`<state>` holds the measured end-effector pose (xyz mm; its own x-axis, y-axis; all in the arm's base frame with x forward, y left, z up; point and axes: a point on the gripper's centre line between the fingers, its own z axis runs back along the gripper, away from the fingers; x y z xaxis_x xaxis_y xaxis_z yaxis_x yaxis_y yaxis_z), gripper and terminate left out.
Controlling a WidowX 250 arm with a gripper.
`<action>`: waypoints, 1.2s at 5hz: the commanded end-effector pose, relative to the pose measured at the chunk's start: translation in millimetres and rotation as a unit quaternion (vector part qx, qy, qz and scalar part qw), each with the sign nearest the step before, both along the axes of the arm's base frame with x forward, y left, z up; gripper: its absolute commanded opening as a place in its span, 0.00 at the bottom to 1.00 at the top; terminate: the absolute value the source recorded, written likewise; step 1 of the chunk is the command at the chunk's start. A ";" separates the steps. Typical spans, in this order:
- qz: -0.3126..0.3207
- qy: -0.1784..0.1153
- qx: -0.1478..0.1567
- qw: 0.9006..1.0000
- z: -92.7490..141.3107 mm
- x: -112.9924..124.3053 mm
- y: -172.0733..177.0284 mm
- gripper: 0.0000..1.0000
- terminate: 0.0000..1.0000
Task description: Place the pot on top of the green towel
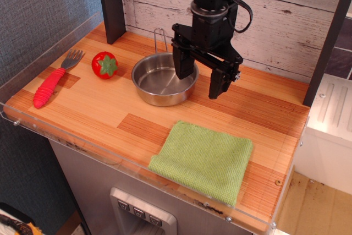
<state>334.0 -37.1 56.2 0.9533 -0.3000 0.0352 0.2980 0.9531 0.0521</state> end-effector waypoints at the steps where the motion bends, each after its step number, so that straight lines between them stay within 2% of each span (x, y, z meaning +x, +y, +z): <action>1: 0.016 0.002 0.010 1.000 -14.5 20.7 9.1 1.00 0.00; 2: 0.017 0.014 0.015 1.000 -25.3 19.7 9.4 1.00 0.00; 3: 0.025 0.014 0.014 0.999 -29.7 17.0 13.5 0.00 0.00; 6: -0.007 0.004 0.013 1.000 -1.2 17.7 13.4 0.00 0.00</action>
